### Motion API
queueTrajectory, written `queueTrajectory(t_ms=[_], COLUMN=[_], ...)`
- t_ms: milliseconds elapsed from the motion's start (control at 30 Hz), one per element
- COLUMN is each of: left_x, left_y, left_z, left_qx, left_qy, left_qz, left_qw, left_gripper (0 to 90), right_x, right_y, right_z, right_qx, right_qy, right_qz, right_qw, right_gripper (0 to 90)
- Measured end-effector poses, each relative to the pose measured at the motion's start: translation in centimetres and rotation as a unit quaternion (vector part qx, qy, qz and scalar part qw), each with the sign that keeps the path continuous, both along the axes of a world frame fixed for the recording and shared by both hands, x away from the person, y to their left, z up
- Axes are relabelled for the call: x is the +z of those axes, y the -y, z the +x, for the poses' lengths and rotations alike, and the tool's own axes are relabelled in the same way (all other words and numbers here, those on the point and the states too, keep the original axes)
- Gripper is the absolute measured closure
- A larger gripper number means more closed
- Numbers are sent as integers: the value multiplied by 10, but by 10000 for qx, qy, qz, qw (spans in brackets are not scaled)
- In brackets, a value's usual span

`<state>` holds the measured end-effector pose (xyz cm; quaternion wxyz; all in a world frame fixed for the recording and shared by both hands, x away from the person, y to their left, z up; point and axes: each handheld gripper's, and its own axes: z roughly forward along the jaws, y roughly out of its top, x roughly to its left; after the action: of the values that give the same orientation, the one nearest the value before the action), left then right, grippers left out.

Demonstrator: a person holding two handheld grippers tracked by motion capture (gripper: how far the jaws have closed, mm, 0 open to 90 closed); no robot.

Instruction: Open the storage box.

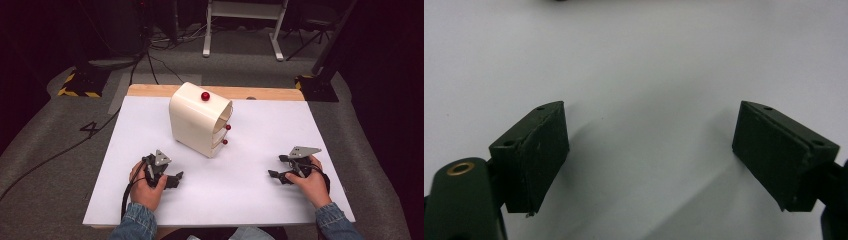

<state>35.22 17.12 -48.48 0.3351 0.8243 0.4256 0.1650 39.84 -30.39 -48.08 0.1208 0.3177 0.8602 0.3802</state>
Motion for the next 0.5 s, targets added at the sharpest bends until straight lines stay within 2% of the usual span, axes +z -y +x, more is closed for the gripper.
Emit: queueTrajectory(t_ms=[100, 300, 500], left_x=[0, 0, 0], left_y=[0, 0, 0], left_z=[0, 0, 0], left_qx=[-2, -8, -3], left_qy=[7, 9, -11], left_qz=[-3, 7, 10], left_qw=[10000, 10000, 10000], left_gripper=[153, 153, 152], right_x=[5, 23, 47], right_y=[1, 1, -7], right_z=[0, -1, 0], right_qx=[0, -17, 49], right_qy=[73, 271, 469], right_qz=[-3, 229, 444], right_qw=[10000, 9994, 9979], right_gripper=[177, 171, 168])
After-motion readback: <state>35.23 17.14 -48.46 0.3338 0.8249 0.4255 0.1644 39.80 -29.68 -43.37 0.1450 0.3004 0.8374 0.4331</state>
